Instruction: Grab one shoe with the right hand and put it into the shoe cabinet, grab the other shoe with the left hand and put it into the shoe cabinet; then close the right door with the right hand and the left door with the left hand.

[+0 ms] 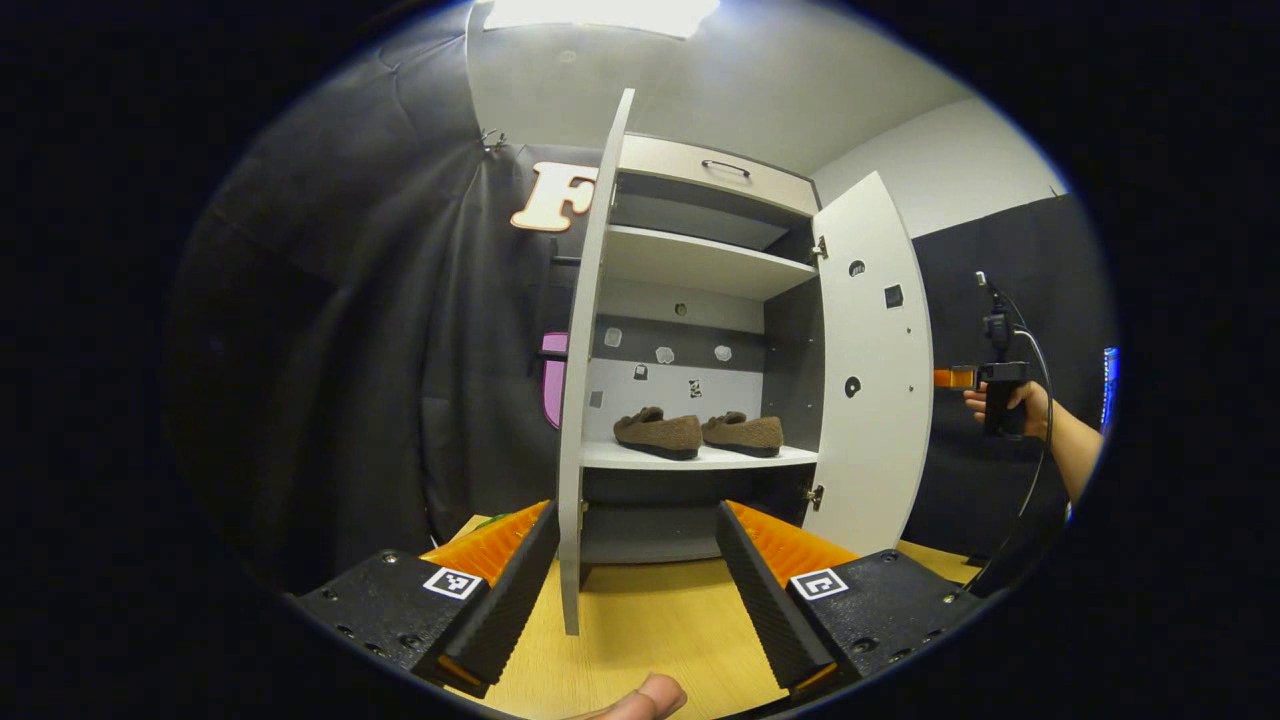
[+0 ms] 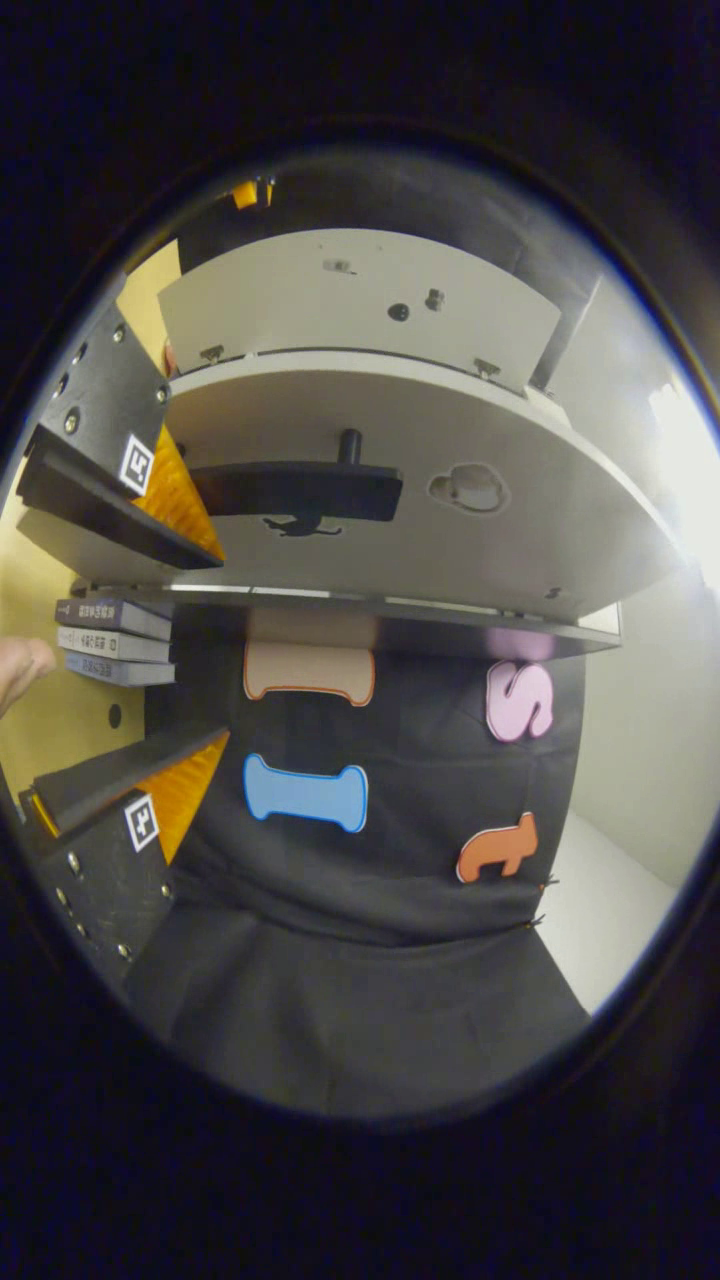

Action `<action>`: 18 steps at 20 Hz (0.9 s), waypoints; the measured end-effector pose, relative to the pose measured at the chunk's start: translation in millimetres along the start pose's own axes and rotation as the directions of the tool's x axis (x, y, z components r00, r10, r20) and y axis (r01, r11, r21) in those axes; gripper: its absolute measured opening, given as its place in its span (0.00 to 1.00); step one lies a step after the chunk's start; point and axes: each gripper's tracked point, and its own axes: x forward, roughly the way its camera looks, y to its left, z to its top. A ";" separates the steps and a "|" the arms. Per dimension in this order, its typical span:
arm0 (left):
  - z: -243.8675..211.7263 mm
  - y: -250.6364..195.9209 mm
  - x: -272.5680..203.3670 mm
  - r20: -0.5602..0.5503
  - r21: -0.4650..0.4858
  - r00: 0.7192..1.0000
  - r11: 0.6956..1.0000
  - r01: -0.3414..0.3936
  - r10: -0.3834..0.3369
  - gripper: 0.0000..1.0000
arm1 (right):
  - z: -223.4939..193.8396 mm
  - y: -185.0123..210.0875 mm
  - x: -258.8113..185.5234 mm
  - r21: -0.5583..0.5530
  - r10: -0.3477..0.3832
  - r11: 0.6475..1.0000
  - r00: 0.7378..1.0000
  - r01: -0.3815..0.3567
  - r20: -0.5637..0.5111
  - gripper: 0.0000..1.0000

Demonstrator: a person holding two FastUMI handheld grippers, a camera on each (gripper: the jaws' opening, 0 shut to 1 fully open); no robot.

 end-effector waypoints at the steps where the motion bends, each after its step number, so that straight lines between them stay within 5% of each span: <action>1: -0.9 1.9 -1.5 -0.001 -0.003 1.000 1.000 -0.005 0.005 0.96 | 0.9 10.7 1.2 -0.011 0.011 1.000 1.000 -0.011 -0.001 0.93; 6: -9.0 7.6 9.2 -0.023 -0.015 1.000 1.000 -0.014 0.014 0.96 | 13.7 74.4 14.0 -0.102 0.040 0.994 0.997 -0.033 0.065 0.93; 10: -15.6 22.8 8.7 -0.046 -0.008 0.998 0.999 -0.048 0.048 0.96 | 2.2 125.5 24.2 -0.047 0.119 0.992 0.990 -0.116 0.070 0.93; 13: -16.9 39.2 6.5 -0.058 0.015 0.994 0.996 -0.087 0.088 0.93 | 10.5 123.8 24.0 -0.055 0.079 0.996 0.986 -0.072 0.144 0.98; 18: -11.5 56.0 6.2 -0.047 0.038 0.991 0.992 -0.121 0.123 0.96 | 0.8 123.3 11.1 0.020 0.089 0.996 0.989 -0.092 0.121 0.98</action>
